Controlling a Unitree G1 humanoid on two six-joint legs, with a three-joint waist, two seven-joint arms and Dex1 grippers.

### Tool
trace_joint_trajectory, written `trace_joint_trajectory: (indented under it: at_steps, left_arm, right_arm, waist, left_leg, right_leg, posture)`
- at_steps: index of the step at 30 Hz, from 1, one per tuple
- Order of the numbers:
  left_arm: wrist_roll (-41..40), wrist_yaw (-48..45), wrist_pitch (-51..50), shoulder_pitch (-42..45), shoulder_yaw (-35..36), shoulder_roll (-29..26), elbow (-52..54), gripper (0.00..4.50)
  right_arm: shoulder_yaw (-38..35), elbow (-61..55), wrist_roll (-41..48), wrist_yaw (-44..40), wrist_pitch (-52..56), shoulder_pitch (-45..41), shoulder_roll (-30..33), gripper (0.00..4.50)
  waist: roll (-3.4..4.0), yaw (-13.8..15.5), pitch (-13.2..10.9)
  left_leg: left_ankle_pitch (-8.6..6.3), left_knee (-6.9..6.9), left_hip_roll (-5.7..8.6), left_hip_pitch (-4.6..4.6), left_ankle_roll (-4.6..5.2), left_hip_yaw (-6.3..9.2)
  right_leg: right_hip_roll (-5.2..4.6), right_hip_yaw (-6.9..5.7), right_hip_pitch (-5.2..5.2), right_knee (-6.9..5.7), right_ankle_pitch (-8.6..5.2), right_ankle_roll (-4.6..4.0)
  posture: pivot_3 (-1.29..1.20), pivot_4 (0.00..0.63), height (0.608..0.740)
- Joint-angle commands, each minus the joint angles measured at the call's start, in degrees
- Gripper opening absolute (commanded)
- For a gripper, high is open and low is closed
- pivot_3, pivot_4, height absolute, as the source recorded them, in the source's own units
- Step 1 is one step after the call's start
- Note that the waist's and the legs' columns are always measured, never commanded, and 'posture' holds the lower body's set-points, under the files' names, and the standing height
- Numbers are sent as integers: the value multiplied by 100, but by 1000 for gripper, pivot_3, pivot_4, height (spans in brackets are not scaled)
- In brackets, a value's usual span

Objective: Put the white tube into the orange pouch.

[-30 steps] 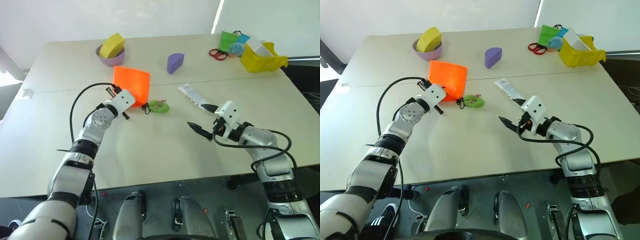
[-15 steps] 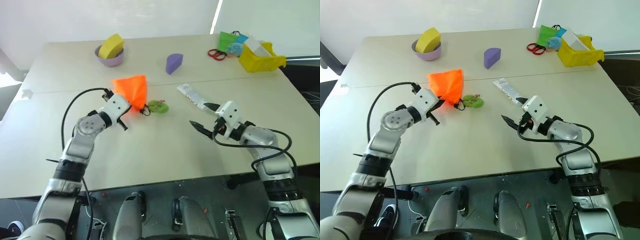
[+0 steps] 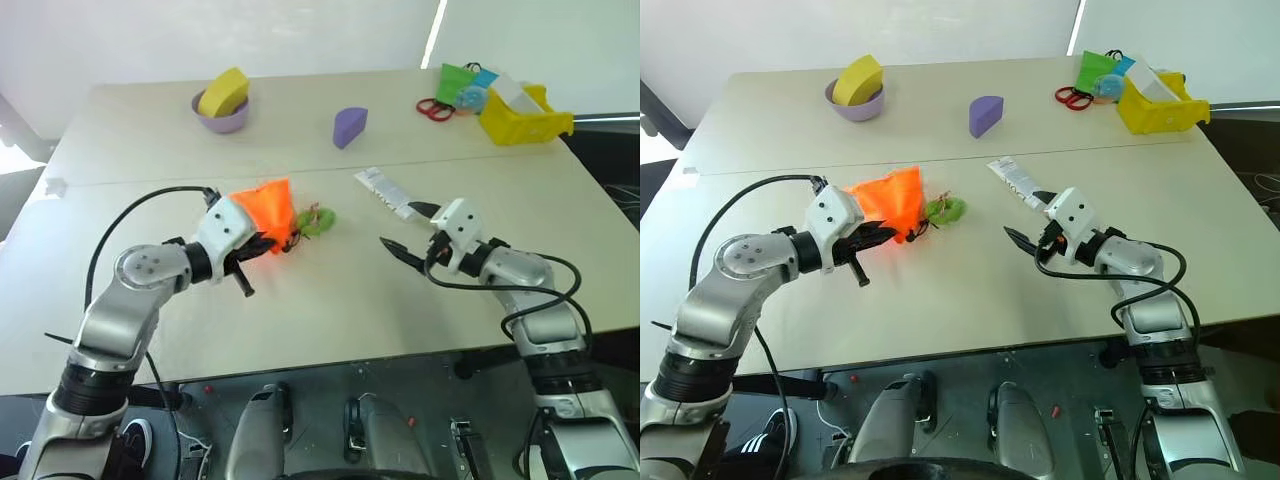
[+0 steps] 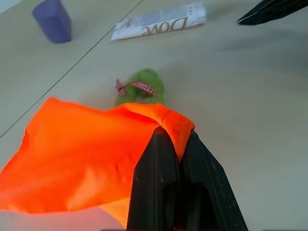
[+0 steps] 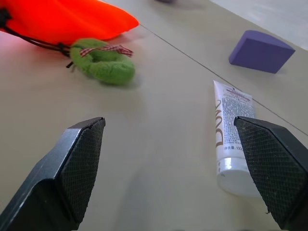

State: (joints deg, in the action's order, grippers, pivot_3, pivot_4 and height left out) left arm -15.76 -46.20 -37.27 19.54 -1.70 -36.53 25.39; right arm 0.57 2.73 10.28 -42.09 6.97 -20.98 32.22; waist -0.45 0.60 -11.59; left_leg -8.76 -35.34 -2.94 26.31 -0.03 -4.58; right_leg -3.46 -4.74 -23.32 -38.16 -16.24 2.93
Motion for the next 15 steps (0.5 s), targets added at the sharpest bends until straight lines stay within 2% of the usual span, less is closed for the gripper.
trace_joint_trajectory:
  at_steps: [1,2,4,9,15]
  left_arm:
    - [-424,-205,-202,-206,198,-187,411,11]
    - [-482,-271,-208,-284,216,-262,447,11]
    - [-43,-260,303,-408,82,-524,233,11]
    - [371,-14,1030,-313,165,-613,-495,11]
    - [231,29,1440,-389,247,-350,-761,11]
  right_arm:
    - [-63,-50,24,-27,-146,-90,-37,4500]
    - [-64,-46,21,-28,-153,-80,-35,4500]
    - [-64,-48,16,-31,-158,-69,-29,4500]
    - [-59,-37,9,-29,-111,-76,-22,4500]
    - [-120,1,77,143,357,-201,-81,4500]
  waist:
    - [0,-13,0]
    - [0,-20,0]
    - [0,-22,0]
    - [1,12,0]
    - [1,6,0]
  left_leg:
    - [0,0,0,-1,0,0]
    - [0,0,0,-2,0,-1]
    - [0,1,0,-2,0,-1]
    - [-3,1,0,-1,-4,0]
    - [-4,1,2,1,-6,-6]
  right_leg:
    - [0,1,0,0,0,0]
    - [0,3,0,0,0,0]
    - [1,3,-1,0,0,0]
    - [-2,3,-2,2,-6,-22]
    - [-10,10,-3,6,-4,-32]
  posture:
    - [0,150,740]
    - [0,150,740]
    - [0,150,740]
    - [0,150,740]
    - [0,150,740]
